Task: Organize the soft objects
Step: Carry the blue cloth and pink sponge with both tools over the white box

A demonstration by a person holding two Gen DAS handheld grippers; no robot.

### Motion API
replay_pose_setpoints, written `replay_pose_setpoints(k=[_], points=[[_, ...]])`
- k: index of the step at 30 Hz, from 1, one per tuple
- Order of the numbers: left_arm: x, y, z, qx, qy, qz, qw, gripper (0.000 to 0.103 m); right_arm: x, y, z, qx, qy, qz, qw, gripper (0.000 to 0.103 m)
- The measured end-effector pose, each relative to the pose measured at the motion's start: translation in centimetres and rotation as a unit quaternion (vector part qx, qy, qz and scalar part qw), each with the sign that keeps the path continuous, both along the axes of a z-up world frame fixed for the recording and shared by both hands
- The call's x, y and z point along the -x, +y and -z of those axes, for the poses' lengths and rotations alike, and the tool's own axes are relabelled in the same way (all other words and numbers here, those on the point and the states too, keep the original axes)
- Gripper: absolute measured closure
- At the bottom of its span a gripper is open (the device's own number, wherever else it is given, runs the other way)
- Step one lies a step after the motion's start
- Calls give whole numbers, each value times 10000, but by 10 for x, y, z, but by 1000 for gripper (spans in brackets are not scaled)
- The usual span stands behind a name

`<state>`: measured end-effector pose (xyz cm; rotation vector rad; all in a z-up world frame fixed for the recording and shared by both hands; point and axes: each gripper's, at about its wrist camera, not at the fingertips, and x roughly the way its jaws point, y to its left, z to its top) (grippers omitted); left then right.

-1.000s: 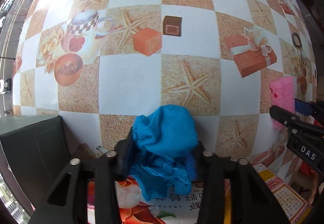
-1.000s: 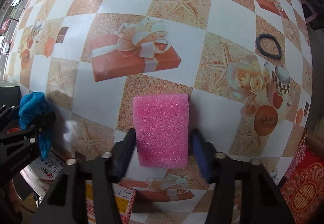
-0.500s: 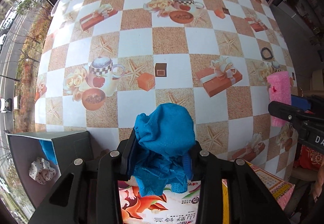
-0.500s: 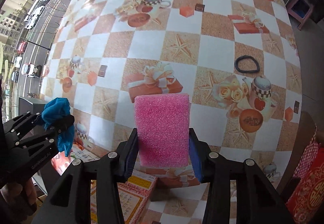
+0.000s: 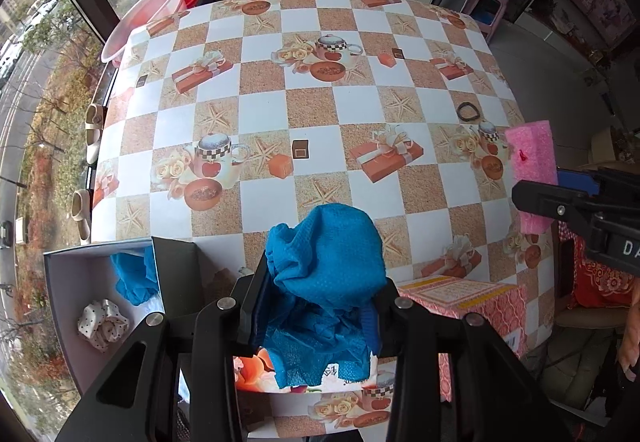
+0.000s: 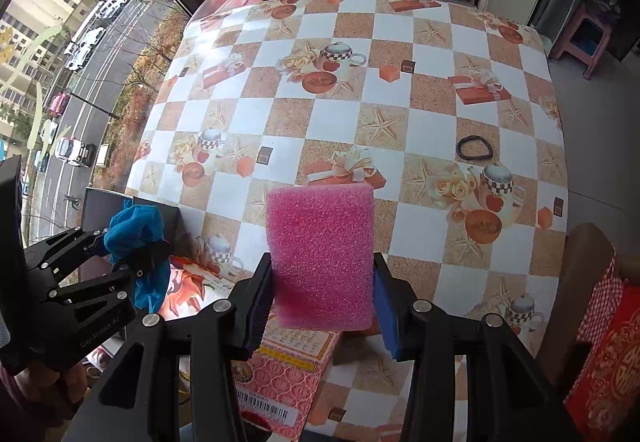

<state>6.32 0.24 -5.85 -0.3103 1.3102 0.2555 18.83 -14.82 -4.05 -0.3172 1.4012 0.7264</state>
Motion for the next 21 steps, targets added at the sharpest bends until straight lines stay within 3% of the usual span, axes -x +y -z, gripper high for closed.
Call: replay_pose_setpoints(k=[8, 21], points=[[36, -7, -16, 68, -163, 127, 9998, 62, 39, -8, -20, -34, -42, 26, 10000, 56], [101, -3, -15, 306, -223, 164, 9991, 62, 113, -21, -25, 140, 138, 94, 9998, 56]])
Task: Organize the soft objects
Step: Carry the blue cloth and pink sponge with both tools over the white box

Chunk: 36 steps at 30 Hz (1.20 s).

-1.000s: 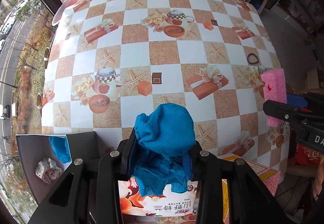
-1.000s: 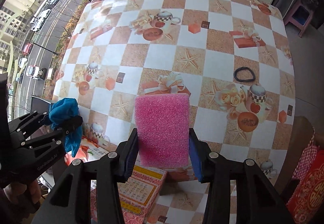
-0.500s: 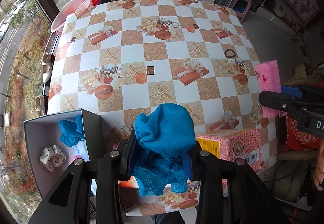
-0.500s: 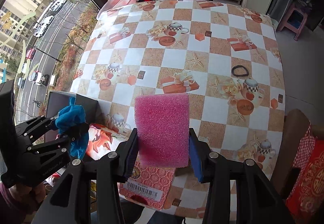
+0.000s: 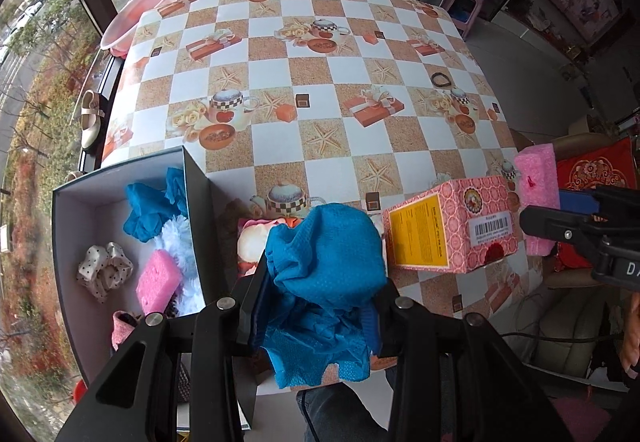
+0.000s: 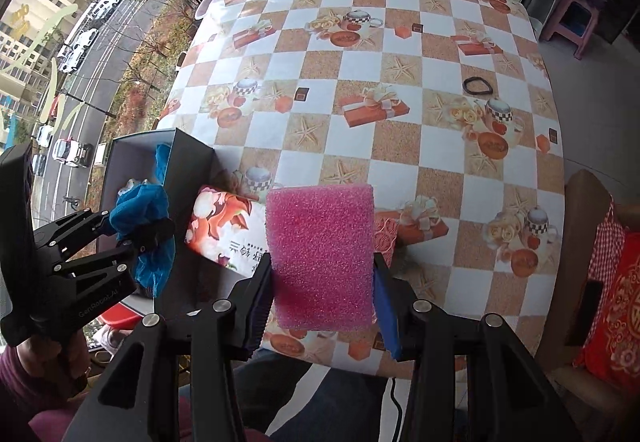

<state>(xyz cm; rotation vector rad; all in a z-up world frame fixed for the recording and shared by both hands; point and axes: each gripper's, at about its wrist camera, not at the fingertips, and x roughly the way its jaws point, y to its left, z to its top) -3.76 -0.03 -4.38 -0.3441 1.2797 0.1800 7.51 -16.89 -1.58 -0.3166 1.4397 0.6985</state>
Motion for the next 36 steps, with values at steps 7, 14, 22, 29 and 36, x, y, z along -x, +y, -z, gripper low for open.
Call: replay_pose_setpoints(k=[7, 14, 22, 29, 36], points=[[24, 16, -1, 75, -94, -241, 9996, 62, 33, 15, -1, -53, 98, -117, 9999, 56], [47, 40, -4, 104, -261, -682, 9973, 62, 61, 54, -3, -99, 135, -565, 9983, 56], [85, 73, 3, 91, -248, -1361, 9903, 61, 89, 102, -7, -123, 51, -1261, 9919, 56], [116, 97, 11, 76, -179, -1903, 9815, 61, 108, 133, -5, -72, 40, -1753, 9845, 56], [135, 111, 16, 132, -166, -2261, 9739, 61, 117, 160, -6, -33, 19, -2105, 9776, 56]])
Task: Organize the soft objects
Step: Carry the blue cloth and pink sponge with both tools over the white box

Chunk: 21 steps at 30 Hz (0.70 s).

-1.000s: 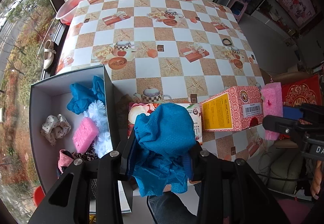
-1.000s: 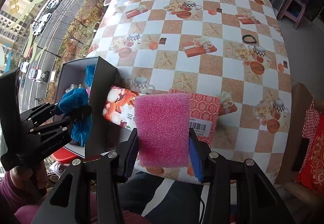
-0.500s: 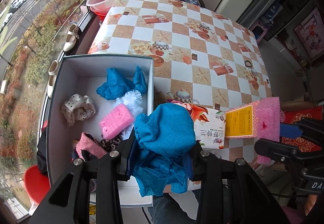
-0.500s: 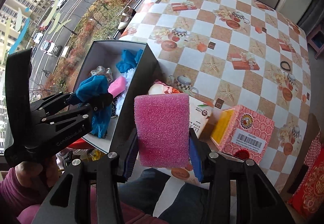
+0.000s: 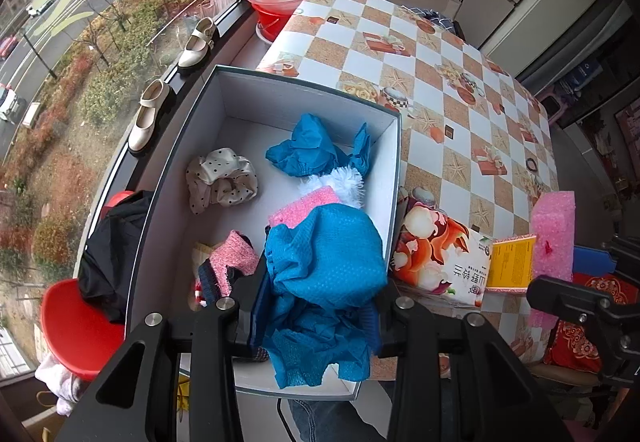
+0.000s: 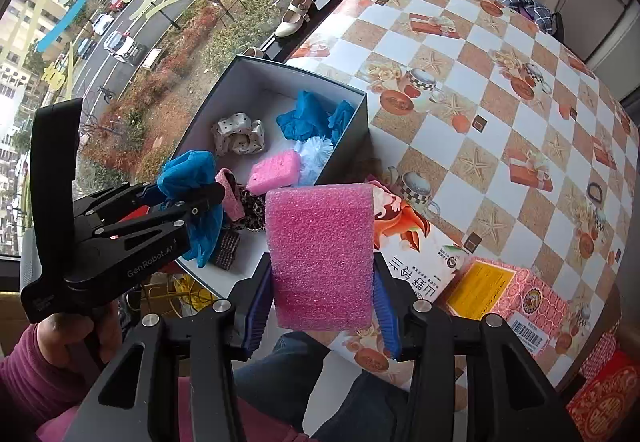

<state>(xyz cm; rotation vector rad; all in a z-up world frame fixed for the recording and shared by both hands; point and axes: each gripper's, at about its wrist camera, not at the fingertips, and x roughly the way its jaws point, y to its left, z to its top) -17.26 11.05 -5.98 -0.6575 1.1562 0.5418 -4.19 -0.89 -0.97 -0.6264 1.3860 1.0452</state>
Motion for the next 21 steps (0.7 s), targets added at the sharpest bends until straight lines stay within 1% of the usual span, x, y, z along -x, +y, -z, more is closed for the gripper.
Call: replay_pose_setpoints(k=[7, 13, 21], points=[[4, 7, 5, 37, 0, -139, 9999, 61, 7, 22, -1, -6, -16, -264, 9997, 56], [8, 10, 12, 100, 87, -222, 9997, 61, 13, 36, 4, 21, 24, -437, 9990, 56], [15, 21, 21, 119, 212, -419, 9988, 61, 13, 54, 15, 63, 199, -493, 9986, 56]])
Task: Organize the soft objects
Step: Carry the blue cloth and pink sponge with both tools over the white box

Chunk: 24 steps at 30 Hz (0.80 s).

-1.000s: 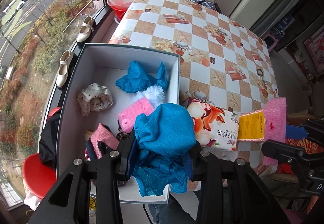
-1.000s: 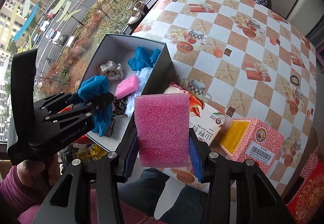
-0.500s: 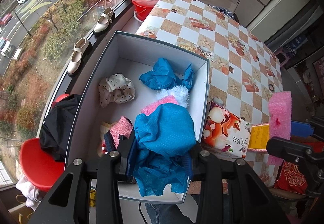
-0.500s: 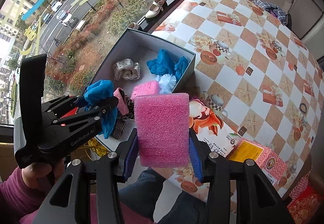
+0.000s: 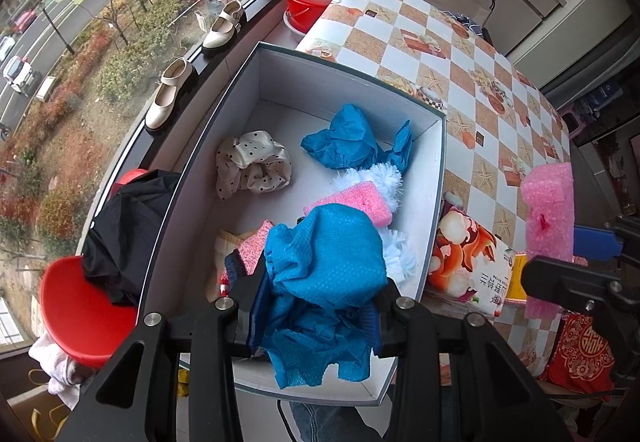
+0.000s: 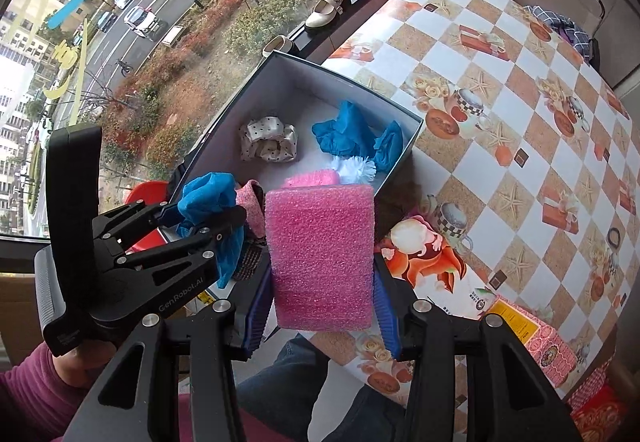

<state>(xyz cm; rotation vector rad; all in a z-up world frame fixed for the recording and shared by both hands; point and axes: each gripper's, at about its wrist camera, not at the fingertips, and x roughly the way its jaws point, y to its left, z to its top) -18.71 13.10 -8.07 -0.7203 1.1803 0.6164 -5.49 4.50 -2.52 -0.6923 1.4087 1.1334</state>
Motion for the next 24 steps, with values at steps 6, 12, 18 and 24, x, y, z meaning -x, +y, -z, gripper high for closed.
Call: replay_pose_setpoints(k=[6, 12, 18, 24], points=[[1, 7, 6, 6, 64, -114, 9999, 61, 5, 17, 10, 54, -15, -134, 9999, 56], [2, 11, 12, 11, 135, -149, 9998, 61, 8, 30, 15, 106, -38, -236, 9997, 56], [5, 13, 17, 44, 186, -185, 9996, 61, 9, 40, 17, 131, -40, -257, 9996, 56], [7, 14, 20, 53, 196, -213, 9996, 61, 9, 46, 21, 173, -68, -282, 9994, 56]])
